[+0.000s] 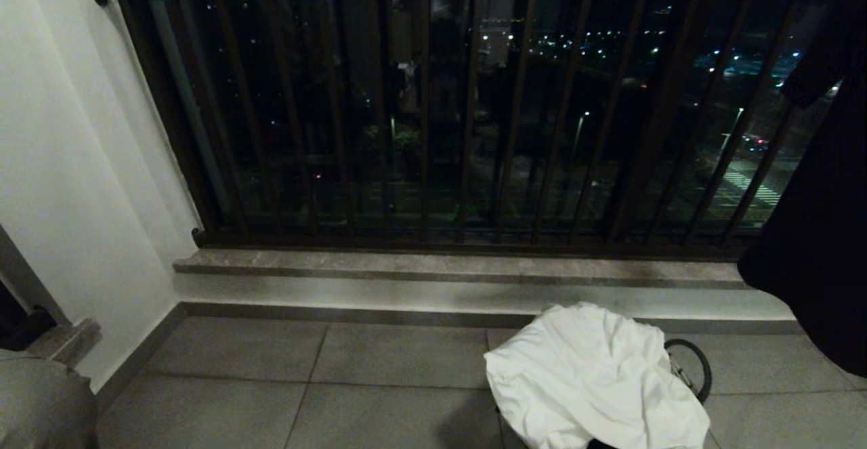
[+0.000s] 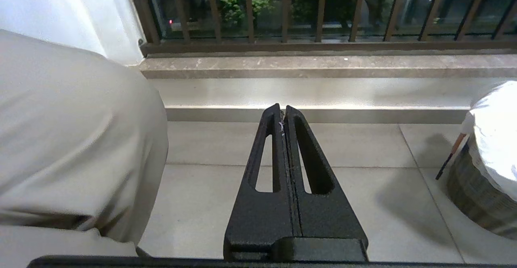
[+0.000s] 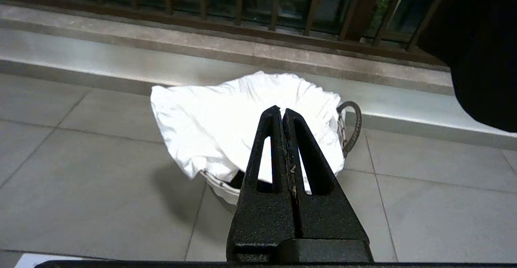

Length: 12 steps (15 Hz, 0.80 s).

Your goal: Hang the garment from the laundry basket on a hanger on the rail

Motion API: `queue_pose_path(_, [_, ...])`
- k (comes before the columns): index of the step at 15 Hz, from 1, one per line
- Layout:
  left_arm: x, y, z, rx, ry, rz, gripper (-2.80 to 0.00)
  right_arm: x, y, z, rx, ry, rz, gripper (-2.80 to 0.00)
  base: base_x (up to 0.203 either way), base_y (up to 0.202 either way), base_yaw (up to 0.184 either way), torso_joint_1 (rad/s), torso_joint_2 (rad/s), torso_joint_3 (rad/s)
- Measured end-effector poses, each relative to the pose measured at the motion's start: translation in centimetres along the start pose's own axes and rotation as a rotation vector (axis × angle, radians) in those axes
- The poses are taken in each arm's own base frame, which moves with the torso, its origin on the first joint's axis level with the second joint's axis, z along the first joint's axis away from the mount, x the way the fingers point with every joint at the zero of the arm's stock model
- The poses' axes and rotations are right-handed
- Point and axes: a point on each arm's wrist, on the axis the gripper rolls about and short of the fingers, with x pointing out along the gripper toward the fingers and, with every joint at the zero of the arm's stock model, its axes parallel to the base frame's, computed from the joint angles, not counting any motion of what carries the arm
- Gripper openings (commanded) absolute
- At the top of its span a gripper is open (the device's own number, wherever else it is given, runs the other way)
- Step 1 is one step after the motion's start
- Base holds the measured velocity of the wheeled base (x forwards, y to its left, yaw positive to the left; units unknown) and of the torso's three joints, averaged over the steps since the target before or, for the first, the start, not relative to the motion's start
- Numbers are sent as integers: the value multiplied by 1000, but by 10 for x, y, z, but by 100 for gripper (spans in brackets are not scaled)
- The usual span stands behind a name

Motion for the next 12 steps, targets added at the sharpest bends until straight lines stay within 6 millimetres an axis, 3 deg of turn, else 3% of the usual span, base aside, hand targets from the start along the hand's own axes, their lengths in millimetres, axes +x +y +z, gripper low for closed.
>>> queue_pose_path(12, [0,0,0,0,1,0,-280,0,0,0,0,1,0,-280,0,0,0,1,30,30])
